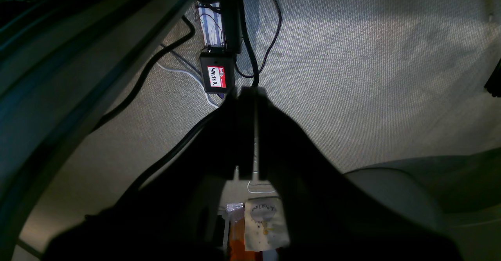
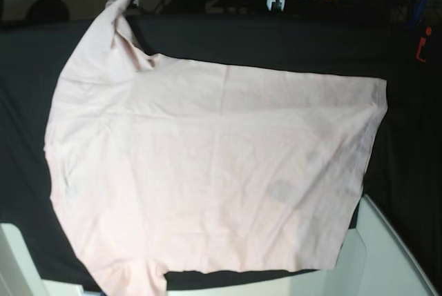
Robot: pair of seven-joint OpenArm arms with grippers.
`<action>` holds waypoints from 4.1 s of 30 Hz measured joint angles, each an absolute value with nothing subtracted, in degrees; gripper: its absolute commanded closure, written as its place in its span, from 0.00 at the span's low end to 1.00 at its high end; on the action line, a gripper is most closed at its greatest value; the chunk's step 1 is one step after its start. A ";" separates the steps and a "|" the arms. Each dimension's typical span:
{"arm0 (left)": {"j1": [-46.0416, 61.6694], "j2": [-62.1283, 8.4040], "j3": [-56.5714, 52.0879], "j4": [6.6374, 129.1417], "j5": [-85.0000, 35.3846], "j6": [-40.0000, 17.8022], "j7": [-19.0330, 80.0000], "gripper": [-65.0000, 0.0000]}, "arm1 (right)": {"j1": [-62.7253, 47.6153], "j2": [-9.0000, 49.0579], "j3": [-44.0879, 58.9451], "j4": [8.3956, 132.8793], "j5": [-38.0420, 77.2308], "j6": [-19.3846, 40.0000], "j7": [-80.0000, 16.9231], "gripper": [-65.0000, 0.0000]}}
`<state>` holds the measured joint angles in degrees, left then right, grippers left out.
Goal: Fold the T-shirt properly
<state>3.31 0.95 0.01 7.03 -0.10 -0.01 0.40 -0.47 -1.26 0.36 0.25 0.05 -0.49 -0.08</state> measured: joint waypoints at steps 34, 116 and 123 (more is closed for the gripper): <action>22.81 -5.76 0.38 29.80 -0.12 -0.03 0.21 0.60 | -17.91 -0.95 0.27 14.61 0.05 -0.49 -0.69 0.35; 39.35 -8.27 -10.41 74.37 -0.10 -0.03 -28.34 0.99 | -29.76 -4.47 31.75 90.56 37.71 28.49 -43.62 0.35; 39.35 -8.27 -10.41 74.37 -0.14 -0.03 -28.34 0.87 | -29.71 -4.45 31.75 90.54 37.78 28.47 -43.59 0.35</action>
<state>39.35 -8.27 -10.41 74.37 -0.14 -0.03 -28.34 -29.71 -4.45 31.75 90.54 37.78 28.47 -43.59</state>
